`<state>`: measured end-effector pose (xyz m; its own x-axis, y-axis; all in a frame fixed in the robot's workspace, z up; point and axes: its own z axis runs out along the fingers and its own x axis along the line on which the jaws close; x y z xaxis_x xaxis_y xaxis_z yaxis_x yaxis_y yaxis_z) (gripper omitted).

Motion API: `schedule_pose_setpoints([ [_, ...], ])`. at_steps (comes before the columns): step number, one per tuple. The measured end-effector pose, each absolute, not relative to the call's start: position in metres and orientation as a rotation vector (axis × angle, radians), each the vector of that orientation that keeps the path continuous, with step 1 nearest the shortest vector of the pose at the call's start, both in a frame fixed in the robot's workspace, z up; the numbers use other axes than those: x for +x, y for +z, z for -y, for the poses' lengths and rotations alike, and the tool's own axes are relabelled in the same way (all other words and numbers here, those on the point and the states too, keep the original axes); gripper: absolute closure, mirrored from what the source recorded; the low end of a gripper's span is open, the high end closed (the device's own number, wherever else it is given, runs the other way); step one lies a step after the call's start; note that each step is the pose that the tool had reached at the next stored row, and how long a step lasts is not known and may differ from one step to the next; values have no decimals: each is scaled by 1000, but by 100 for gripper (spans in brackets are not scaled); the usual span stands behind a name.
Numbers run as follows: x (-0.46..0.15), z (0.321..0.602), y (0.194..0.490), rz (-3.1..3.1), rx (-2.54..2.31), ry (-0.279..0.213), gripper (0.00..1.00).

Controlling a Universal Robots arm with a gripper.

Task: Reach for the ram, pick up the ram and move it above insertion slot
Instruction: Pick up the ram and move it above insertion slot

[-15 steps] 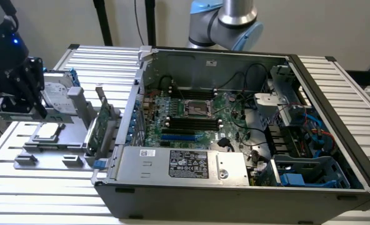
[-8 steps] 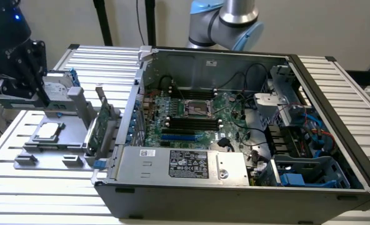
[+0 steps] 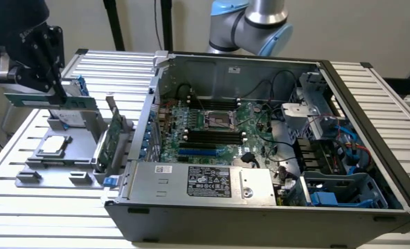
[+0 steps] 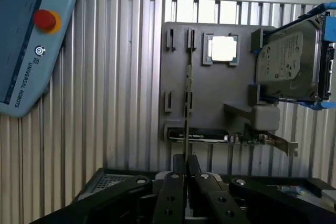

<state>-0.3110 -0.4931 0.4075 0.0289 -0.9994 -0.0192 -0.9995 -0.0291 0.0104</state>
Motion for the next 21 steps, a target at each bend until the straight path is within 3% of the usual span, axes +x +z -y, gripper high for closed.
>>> schedule_pose_setpoints([
  [21,-245,480,420,-2178,-2243,46,87],
])
